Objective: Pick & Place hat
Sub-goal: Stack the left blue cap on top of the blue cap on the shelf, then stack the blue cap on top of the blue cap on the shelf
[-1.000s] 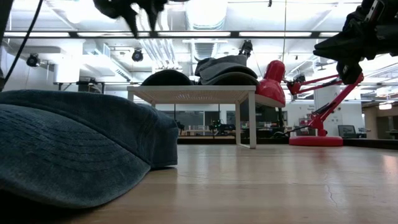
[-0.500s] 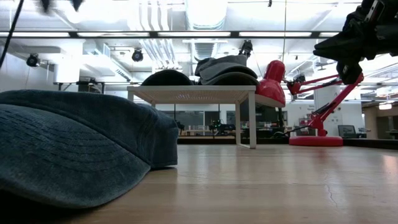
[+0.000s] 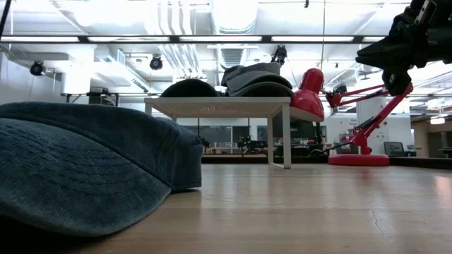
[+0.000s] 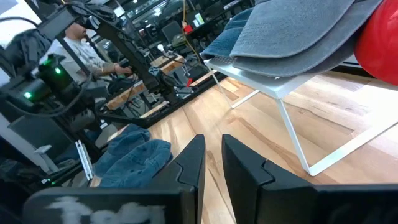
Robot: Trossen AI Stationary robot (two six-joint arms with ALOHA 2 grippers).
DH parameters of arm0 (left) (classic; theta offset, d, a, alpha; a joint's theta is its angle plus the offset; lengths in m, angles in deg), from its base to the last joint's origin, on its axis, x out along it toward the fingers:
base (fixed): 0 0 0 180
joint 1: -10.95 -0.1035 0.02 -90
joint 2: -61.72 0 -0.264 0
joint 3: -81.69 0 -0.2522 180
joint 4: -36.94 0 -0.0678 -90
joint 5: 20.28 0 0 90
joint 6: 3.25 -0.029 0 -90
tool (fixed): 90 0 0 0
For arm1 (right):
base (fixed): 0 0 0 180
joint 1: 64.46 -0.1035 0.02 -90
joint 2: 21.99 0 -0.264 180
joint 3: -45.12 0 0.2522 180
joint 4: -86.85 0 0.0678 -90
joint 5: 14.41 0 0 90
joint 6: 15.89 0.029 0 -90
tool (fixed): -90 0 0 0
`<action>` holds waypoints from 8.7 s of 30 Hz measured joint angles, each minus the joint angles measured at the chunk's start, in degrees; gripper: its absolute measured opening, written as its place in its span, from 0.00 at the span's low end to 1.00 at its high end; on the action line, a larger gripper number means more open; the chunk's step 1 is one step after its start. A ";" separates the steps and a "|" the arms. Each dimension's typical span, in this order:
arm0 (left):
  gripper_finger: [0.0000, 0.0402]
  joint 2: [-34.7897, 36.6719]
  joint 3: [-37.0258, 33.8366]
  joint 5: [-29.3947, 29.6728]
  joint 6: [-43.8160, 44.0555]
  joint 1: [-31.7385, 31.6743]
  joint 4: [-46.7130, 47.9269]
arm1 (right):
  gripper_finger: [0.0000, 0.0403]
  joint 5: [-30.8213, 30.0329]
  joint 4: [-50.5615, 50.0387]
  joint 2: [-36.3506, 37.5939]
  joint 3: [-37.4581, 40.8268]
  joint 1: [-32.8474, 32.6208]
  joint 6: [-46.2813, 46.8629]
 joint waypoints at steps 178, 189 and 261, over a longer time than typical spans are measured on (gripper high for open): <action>0.00 -13.65 49.68 44.72 -80.45 -56.79 6.12 | 0.13 -1.55 -0.02 -0.02 0.00 0.01 0.00; 0.00 -16.41 49.39 42.68 -80.55 -56.59 5.97 | 0.13 -5.19 -0.07 -0.02 0.00 0.00 -0.26; 0.22 -13.03 40.42 24.48 -61.97 -32.75 7.50 | 0.13 -5.95 -0.11 0.00 0.01 0.00 -0.20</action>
